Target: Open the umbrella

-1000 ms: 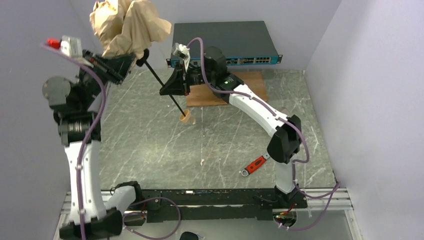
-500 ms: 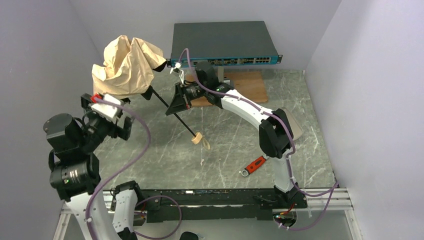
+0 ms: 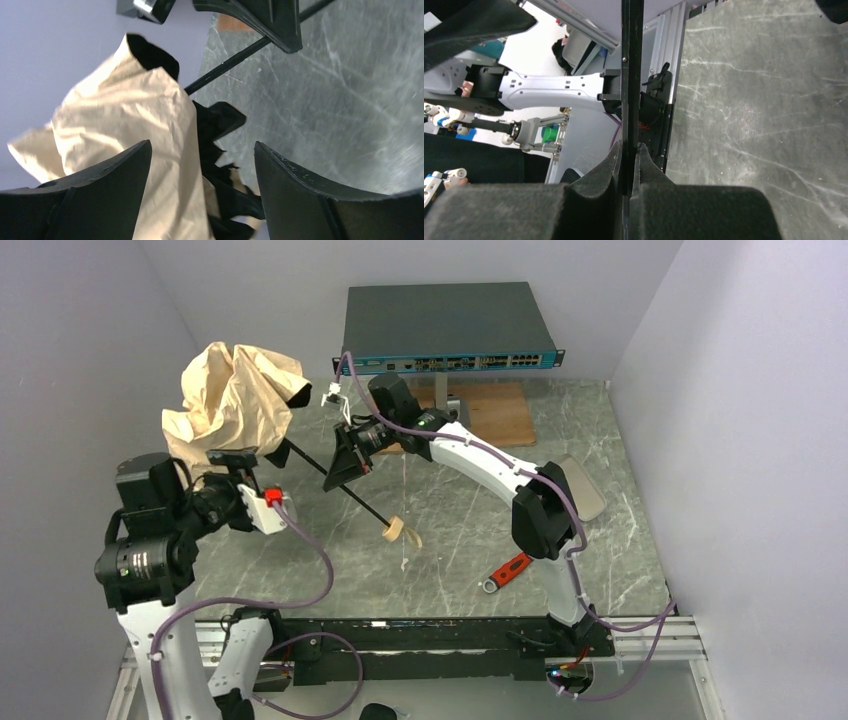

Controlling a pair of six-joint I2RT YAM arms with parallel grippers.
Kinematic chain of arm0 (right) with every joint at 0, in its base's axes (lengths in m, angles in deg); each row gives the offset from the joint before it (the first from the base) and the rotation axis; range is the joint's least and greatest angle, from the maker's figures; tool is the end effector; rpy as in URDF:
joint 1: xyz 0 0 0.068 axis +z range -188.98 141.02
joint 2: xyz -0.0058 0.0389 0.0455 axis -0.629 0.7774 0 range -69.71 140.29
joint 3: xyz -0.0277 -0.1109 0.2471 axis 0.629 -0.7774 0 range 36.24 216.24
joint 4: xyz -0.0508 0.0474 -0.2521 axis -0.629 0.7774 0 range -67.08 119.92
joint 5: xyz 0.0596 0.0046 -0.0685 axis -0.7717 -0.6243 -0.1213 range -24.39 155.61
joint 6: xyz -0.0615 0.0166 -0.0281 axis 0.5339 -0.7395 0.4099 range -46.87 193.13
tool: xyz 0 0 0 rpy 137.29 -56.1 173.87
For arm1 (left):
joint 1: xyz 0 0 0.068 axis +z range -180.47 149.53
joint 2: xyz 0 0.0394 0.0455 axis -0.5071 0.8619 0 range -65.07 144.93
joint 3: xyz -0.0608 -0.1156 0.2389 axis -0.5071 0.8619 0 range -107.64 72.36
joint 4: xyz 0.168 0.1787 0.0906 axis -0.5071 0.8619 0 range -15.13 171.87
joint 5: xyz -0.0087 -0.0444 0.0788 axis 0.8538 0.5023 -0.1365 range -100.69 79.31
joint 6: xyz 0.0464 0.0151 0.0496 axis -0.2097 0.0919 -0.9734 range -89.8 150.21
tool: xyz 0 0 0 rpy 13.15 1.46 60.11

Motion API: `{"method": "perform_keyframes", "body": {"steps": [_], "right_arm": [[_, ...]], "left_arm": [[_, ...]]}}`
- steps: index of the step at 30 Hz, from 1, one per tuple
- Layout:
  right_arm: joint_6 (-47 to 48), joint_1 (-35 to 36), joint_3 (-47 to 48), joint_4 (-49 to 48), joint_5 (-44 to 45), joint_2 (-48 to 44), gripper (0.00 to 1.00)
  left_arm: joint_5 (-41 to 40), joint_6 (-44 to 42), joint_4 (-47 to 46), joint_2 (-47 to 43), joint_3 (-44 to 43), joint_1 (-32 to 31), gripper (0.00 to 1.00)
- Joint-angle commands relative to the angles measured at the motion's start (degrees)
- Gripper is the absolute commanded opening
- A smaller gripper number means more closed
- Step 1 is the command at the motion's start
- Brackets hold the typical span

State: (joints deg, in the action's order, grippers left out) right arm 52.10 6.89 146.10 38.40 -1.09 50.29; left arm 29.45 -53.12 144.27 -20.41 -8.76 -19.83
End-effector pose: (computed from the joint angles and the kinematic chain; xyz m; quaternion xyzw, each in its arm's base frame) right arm 0.3041 0.3882 0.3159 -0.4380 0.6275 0.6335 0.1148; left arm 0.0976 -0.0187 0.4288 0.6210 0.5676 0.1223 0.5265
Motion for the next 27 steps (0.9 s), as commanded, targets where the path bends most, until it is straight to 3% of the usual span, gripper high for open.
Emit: {"method": "perform_keyframes", "body": {"steps": [1,5,10,19,27], "right_arm": [[8.7,1.1,1.7,3.2,0.3,-3.5,0.00],[10.5,1.5,-0.1,4.7,-0.2,-4.5,0.00],[13.1,1.6,-1.7,7.0,0.1,-6.8,0.00],[13.2,3.1,-5.4,7.9,0.1,-9.3,0.00],[13.9,3.3,-4.5,8.5,0.3,-9.2,0.00]], "left_arm": [[-10.0,-12.6,-7.0,-0.6,5.1,-8.1,0.85],[-13.7,-16.9,-6.5,1.8,7.2,-12.8,0.84],[-20.7,-15.7,-13.8,1.7,14.8,-16.8,0.80],[-22.2,-17.7,-17.8,-2.0,23.8,-23.2,0.65],[-24.1,-14.6,-17.9,-0.7,25.2,-31.8,0.37]]}}
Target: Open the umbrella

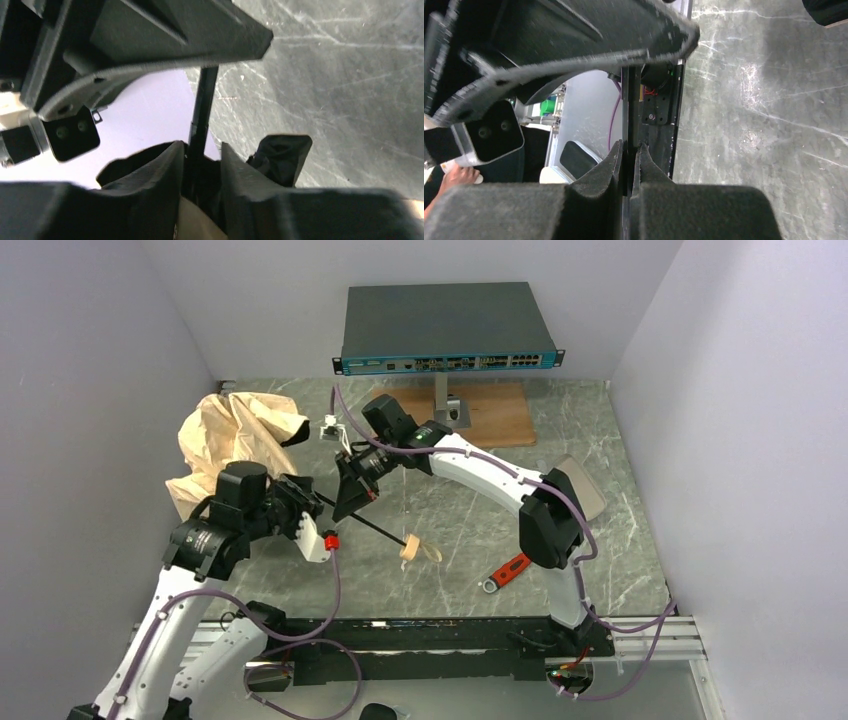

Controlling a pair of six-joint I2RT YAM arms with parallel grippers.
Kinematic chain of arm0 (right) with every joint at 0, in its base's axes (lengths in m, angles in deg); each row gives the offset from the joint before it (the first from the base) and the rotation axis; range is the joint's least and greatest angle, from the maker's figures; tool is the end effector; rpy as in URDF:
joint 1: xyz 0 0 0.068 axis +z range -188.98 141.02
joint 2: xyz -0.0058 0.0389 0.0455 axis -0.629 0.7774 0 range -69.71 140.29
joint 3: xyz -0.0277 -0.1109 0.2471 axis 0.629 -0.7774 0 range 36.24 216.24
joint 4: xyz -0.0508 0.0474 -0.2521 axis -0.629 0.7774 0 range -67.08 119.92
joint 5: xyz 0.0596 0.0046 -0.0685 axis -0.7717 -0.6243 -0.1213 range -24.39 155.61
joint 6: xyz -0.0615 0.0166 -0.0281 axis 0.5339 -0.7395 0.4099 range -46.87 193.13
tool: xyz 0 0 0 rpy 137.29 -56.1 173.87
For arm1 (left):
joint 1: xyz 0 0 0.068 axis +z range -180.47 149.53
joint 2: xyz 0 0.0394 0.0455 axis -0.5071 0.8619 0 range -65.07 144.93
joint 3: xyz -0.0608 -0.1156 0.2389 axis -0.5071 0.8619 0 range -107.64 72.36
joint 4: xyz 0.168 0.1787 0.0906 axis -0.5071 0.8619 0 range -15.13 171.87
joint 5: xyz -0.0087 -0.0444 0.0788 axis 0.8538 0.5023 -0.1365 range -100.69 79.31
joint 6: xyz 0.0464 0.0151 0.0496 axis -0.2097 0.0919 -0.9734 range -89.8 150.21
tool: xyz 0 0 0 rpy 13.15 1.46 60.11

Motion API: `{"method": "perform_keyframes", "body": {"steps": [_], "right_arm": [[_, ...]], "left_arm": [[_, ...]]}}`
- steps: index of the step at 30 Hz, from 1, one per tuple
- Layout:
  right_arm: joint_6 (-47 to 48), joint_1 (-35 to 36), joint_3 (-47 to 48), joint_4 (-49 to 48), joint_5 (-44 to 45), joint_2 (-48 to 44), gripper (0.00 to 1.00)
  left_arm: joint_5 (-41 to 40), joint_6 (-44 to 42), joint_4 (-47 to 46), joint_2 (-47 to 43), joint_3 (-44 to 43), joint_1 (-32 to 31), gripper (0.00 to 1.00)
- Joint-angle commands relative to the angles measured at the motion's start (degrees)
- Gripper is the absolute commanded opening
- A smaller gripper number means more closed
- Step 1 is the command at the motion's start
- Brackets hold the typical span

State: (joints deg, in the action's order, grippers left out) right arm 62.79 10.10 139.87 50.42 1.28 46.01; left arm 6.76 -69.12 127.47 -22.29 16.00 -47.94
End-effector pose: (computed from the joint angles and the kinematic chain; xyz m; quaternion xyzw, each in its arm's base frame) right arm 0.2643 0.3828 0.2954 -0.4679 0.6474 0.5970 0.0743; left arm 0.1382 -0.0612 0.3277 0.7941 0.4119 0.1752 0.4111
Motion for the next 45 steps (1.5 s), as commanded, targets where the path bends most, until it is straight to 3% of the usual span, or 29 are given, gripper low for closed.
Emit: {"method": "perform_keyframes", "body": {"steps": [1,3,5,6,8,9,11,13,16,19,21,24,27,31,36,40,45], "right_arm": [[3.4,0.1,1.8,-3.3,-2.0,-4.9,0.00],[4.3,0.1,2.3,-2.7,-1.8,-5.1,0.00],[6.8,-0.2,3.3,-1.4,-1.2,-5.7,0.00],[8.4,-0.7,4.1,-0.5,-0.3,-6.3,0.06],[9.8,-2.6,6.4,0.0,1.9,-7.9,0.45],[9.2,-4.2,7.3,-1.6,2.8,-8.9,0.60],[3.8,-8.2,7.3,-9.1,4.5,-11.3,0.78],[-4.9,-13.0,5.1,-21.9,6.7,-14.5,0.85],[-15.5,-20.2,3.5,-34.4,13.8,-18.1,0.88],[-17.0,-25.4,2.6,-36.6,20.5,-21.3,0.88],[-15.7,-27.5,-0.2,-36.2,24.0,-24.4,0.89],[-10.2,-28.5,-7.1,-34.9,26.5,-29.6,0.91],[-6.2,-28.3,-10.0,-31.5,24.6,-32.4,0.91],[-5.6,-26.4,-11.1,-31.4,22.2,-33.6,0.91],[-3.8,-19.9,-11.2,-34.1,24.5,-33.8,0.90],[-7.2,-14.4,-8.3,-37.5,26.9,-31.6,0.89],[-10.1,-9.4,-6.5,-39.7,32.3,-29.9,0.83]], "left_arm": [[-1.8,1.9,-0.9,1.6,0.6,-4.6,0.30],[-2.0,4.2,-1.2,2.4,0.4,-5.8,0.03],[-0.8,10.7,-2.7,3.0,-1.0,-5.9,0.00],[0.2,14.2,-2.3,3.4,-2.2,-5.8,0.00],[1.9,20.1,-1.0,3.9,-4.0,-5.5,0.00],[2.5,22.0,-1.3,3.5,-4.1,-5.5,0.00],[3.5,25.6,-4.0,1.4,-2.9,-5.4,0.00],[4.5,29.4,-7.9,-0.7,-1.2,-5.1,0.00],[6.5,40.1,-15.0,-1.4,-1.0,-2.3,0.00],[15.2,53.6,-20.9,2.1,-4.5,7.9,0.00],[21.1,63.6,-26.3,4.8,-7.3,15.0,0.00],[24.0,82.3,-37.8,8.0,-11.3,24.2,0.00],[30.0,96.5,-47.9,11.6,-15.3,28.5,0.00],[39.6,105.2,-53.6,14.2,-14.3,24.5,0.00],[37.3,112.5,-64.4,12.9,-6.3,12.9,0.00],[39.2,120.1,-68.2,15.7,-7.3,6.9,0.00],[37.7,122.2,-71.5,15.2,-6.7,1.8,0.00]]}}
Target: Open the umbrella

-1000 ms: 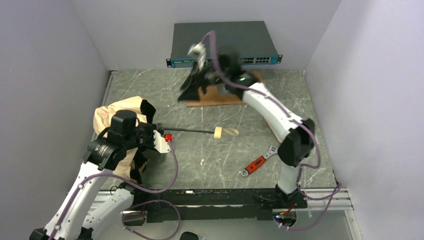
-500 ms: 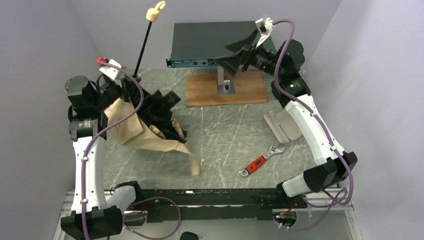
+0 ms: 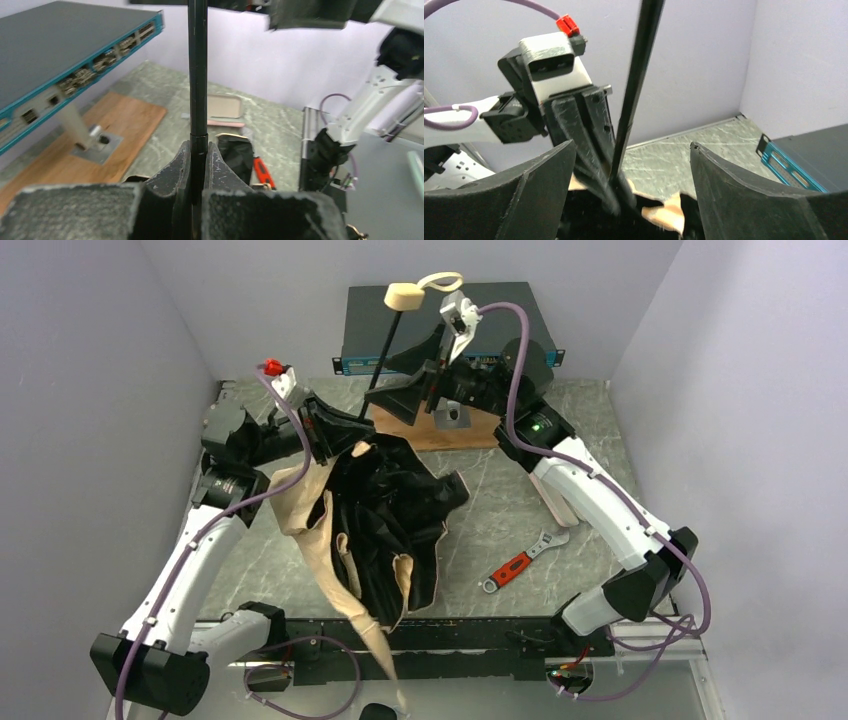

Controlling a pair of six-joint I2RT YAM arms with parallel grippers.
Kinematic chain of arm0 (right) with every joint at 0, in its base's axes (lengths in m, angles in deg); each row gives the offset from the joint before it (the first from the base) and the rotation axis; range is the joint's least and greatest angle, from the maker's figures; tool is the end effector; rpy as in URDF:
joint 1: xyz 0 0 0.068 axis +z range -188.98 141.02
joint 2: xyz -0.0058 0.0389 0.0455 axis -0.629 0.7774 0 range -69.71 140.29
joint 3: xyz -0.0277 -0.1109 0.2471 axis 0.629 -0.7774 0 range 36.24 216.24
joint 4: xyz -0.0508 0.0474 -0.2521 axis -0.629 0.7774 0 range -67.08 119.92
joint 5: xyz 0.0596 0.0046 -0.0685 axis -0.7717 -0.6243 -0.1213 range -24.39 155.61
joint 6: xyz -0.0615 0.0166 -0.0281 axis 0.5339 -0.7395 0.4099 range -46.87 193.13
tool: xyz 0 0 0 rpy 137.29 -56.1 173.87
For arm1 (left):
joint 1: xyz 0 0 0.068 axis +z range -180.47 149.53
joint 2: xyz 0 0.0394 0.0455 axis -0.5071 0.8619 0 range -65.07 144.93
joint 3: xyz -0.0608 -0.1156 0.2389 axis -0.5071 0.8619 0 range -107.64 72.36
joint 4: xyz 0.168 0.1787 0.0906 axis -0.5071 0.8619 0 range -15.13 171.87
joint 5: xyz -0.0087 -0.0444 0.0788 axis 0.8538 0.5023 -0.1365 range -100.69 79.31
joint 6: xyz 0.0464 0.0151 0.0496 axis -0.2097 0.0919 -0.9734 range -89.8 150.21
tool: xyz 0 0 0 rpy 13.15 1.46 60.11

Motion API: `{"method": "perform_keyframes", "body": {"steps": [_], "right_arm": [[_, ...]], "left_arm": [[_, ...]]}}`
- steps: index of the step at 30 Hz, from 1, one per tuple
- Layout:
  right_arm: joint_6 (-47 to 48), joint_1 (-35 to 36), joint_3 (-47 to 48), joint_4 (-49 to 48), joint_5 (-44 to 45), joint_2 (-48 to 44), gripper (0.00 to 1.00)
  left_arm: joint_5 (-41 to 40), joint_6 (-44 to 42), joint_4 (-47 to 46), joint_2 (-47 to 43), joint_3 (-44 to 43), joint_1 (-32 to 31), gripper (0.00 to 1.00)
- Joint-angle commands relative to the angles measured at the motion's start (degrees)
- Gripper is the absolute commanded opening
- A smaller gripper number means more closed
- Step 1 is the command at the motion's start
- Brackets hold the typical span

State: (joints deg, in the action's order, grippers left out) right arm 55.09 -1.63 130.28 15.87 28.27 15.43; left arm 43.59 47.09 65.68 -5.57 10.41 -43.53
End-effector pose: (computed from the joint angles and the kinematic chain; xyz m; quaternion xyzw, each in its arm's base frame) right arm 0.2534 0.2365 0.5059 -0.3476 0.5196 0.5222 0.5800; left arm 0.2169 -0.0974 0.4325 0.3346 0.5737 -0.4566 0.5919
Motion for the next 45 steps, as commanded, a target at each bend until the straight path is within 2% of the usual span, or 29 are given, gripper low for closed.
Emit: {"method": "perform_keyframes", "body": {"steps": [1,3,5,6,8,9,10,11,12,13,14,18,21,23,25,28,31,33,35,37,39,41,45], "right_arm": [[-1.7,3.0,3.3,-4.8,6.5,0.9,0.81],[-1.6,3.5,3.2,-5.3,8.3,1.5,0.75],[-2.4,3.7,4.1,-5.9,8.8,2.6,0.57],[-2.5,4.0,4.7,-5.8,9.2,3.1,0.45],[-1.9,4.6,5.6,-5.0,9.9,3.9,0.11],[-0.8,4.7,6.1,-3.6,10.5,4.0,0.00],[0.0,4.6,6.7,-1.3,12.1,4.2,0.00],[1.2,4.5,8.2,2.4,14.0,4.2,0.00],[2.3,3.4,9.6,6.8,15.3,4.2,0.00],[3.2,2.0,10.5,11.0,16.4,4.1,0.00],[4.1,0.5,10.2,14.7,17.7,3.3,0.00],[9.2,-5.5,-0.3,26.3,28.9,-4.0,0.00],[6.7,-8.6,-6.2,30.3,33.0,-7.1,0.00],[6.0,-5.1,-7.3,28.0,33.8,-5.9,0.00],[7.2,0.9,-7.1,21.5,30.2,-3.3,0.00],[8.7,7.0,-1.8,15.8,25.7,1.4,0.00],[4.2,0.6,3.4,21.2,22.9,2.1,0.00],[7.4,-5.0,-1.7,21.2,25.0,-2.9,0.00],[10.8,-5.6,-6.8,17.4,25.0,-7.7,0.00],[10.7,-2.4,-7.8,15.2,22.6,-8.0,0.00],[10.4,1.3,-8.0,12.2,22.4,-7.0,0.00],[8.8,2.1,-8.2,9.8,22.4,-6.3,0.00],[8.4,2.2,-8.0,7.9,23.1,-6.3,0.00]], "left_arm": [[1.2,6.8,-11.0,-1.3,-1.0,-3.2,0.00],[1.2,8.2,-12.2,-1.0,-0.7,-4.1,0.00],[1.0,8.8,-12.3,-0.8,-0.6,-4.6,0.00],[0.7,9.1,-12.2,-0.7,-0.4,-4.7,0.00],[0.1,9.3,-12.3,-0.4,0.0,-4.7,0.00],[0.1,9.0,-11.3,-0.2,-0.2,-4.7,0.04],[0.1,7.9,-8.9,0.1,-0.9,-4.4,0.24],[-0.2,5.7,-4.4,0.3,-2.1,-3.4,0.52],[-0.8,4.0,0.2,0.1,-3.0,-1.9,0.76],[-0.7,2.5,3.3,-0.4,-3.4,0.7,0.95],[-0.4,1.4,5.4,-1.1,-3.7,3.6,0.99],[-5.2,-4.4,18.8,-3.7,-6.6,15.3,1.00],[-10.9,-10.4,28.6,-2.9,-10.6,16.9,1.00],[-8.5,-9.9,28.8,-2.6,-10.0,17.0,1.00],[-5.1,-7.3,25.8,-2.5,-7.0,17.0,1.00],[-1.3,-3.7,26.2,-0.6,-6.3,17.1,1.00],[-2.1,-5.1,29.0,-1.1,-7.2,17.3,1.00],[-0.3,-8.8,30.0,-2.8,-7.2,17.3,1.00],[6.1,-11.1,27.1,-5.0,-5.3,17.1,1.00],[9.3,-11.8,21.0,-7.3,-1.3,15.5,1.00],[5.6,-18.3,20.2,-9.0,1.2,10.7,1.00],[1.5,-25.9,20.5,-9.6,2.7,5.5,0.99],[-3.9,-33.4,21.4,-6.8,2.3,-3.4,0.83]]}}
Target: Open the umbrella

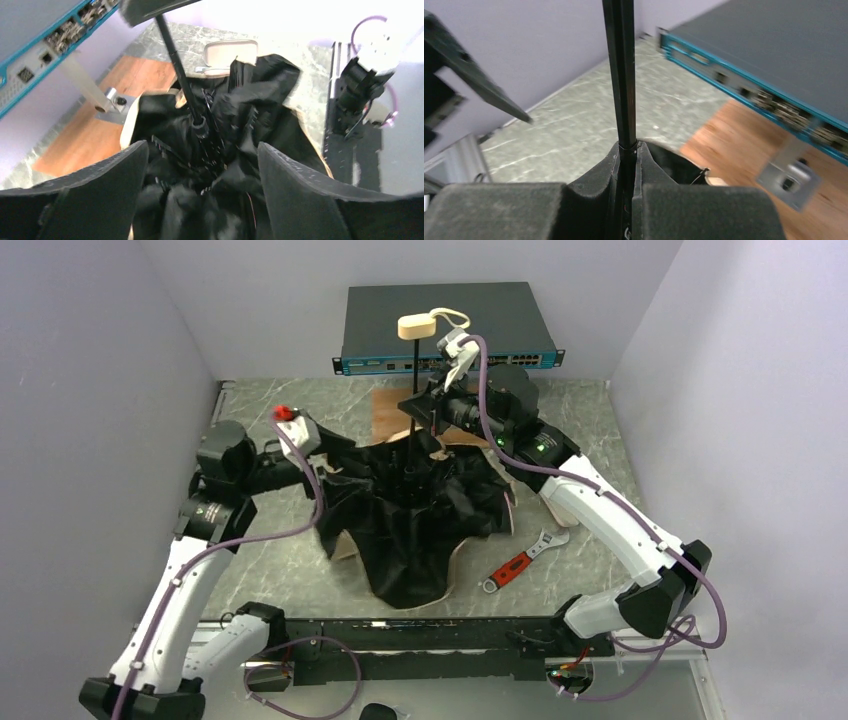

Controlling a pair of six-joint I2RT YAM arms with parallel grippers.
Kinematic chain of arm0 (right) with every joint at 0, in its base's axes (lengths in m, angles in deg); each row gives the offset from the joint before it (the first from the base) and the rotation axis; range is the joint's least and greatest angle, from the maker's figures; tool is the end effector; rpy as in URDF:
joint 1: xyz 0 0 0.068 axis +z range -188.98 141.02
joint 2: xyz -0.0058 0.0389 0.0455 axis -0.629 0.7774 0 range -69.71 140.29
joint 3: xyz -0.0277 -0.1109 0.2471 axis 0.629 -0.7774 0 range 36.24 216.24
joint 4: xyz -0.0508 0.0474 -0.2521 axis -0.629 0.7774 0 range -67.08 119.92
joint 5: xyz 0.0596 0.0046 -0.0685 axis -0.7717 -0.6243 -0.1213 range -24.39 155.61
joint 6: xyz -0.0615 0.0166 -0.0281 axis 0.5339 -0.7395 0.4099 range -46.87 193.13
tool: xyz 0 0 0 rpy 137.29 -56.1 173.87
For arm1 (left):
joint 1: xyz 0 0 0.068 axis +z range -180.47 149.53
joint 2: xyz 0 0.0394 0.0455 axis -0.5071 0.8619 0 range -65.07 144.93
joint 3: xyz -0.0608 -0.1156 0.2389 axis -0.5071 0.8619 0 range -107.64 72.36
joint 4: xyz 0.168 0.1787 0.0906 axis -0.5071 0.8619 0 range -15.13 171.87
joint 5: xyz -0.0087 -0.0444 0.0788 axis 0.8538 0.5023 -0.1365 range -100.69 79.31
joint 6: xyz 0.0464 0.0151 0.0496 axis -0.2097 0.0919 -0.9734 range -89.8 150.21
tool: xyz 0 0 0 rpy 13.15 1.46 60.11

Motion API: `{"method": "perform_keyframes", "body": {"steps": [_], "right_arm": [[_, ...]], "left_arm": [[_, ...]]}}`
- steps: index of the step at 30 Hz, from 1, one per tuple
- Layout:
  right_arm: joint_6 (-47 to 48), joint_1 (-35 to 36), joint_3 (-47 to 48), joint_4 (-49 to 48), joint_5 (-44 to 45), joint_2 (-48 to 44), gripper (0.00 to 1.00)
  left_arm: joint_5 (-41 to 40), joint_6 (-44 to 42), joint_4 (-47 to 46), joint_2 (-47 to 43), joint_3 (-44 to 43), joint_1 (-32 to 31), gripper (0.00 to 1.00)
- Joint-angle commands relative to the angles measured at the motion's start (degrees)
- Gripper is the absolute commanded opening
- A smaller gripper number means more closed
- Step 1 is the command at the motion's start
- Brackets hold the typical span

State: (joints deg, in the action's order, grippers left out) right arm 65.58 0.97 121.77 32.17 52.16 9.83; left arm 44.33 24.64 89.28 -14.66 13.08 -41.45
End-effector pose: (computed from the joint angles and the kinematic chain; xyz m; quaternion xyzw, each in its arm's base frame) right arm 0.2510 0.2274 0.4505 -0.2786 0.6709 0.3526 0.5899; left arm 0.1786 -0.0818 0.4034 0.4017 0.6053 -0.3698 0.5793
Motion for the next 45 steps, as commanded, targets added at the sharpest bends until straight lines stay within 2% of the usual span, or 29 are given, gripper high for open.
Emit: {"method": "perform_keyframes", "body": {"steps": [1,4,7,9,12,16,22,24,29,32,34,36,38,41,43,45], "right_arm": [[-2.3,-0.5,0.5,-8.9,-0.9,-0.7,0.00],[-3.6,-0.3,1.4,-10.6,-2.0,-0.4,0.00],[-4.7,-0.1,2.6,-11.5,-1.9,-0.4,0.00],[-5.0,-0.3,3.8,-11.1,-1.4,-0.7,0.00],[-5.5,-0.4,4.7,-10.7,-2.5,-1.7,0.00],[-5.1,-1.3,5.7,-9.5,-2.5,-2.9,0.00],[-3.3,-5.8,5.6,-6.6,-3.1,-4.4,0.00],[-2.3,-6.3,5.2,-6.3,-3.8,-4.7,0.00],[-2.0,-5.9,1.7,-6.1,-9.1,-4.4,0.00],[-1.3,-4.5,-0.4,-6.5,-12.9,-4.0,0.00],[-0.9,-3.3,-1.9,-7.2,-12.9,-4.1,0.00],[-0.6,-2.2,-2.4,-8.3,-12.5,-4.0,0.00],[0.2,-1.4,-1.8,-8.9,-11.8,-3.6,0.00],[-0.1,-1.2,-0.5,-10.1,-10.7,-2.7,0.00],[-0.4,-1.2,0.6,-10.8,-11.6,-2.3,0.00],[-1.3,-1.3,1.8,-11.2,-13.0,-2.1,0.00]], "left_arm": [[-5.5,-12.1,-2.1,3.9,-0.7,-7.2,0.79],[-10.0,-15.7,-2.4,7.2,-0.8,-12.3,0.67],[-12.1,-21.2,0.4,10.7,-0.1,-14.0,0.60],[-15.4,-25.5,3.9,12.3,1.3,-14.0,0.65],[-21.0,-26.8,3.2,12.9,6.6,-10.8,0.82],[-20.7,-33.1,6.5,12.9,10.6,-5.7,0.97],[-22.2,-43.2,8.4,8.7,18.5,0.4,1.00],[-20.1,-44.7,9.3,6.9,18.9,2.7,1.00],[-5.5,-40.3,11.9,0.9,10.8,3.6,1.00],[-7.1,-35.4,10.0,0.7,5.2,-1.4,1.00],[-6.5,-32.0,7.8,1.3,2.6,-2.8,1.00],[-9.5,-27.0,4.0,2.2,1.2,-5.3,0.99],[-16.7,-23.3,0.5,3.4,0.6,-9.2,0.84],[-23.3,-22.5,-1.7,6.4,0.1,-13.7,0.57],[-26.2,-23.3,-3.9,8.0,0.9,-15.9,0.44],[-30.4,-26.1,-7.7,8.4,3.8,-18.6,0.37]]}}
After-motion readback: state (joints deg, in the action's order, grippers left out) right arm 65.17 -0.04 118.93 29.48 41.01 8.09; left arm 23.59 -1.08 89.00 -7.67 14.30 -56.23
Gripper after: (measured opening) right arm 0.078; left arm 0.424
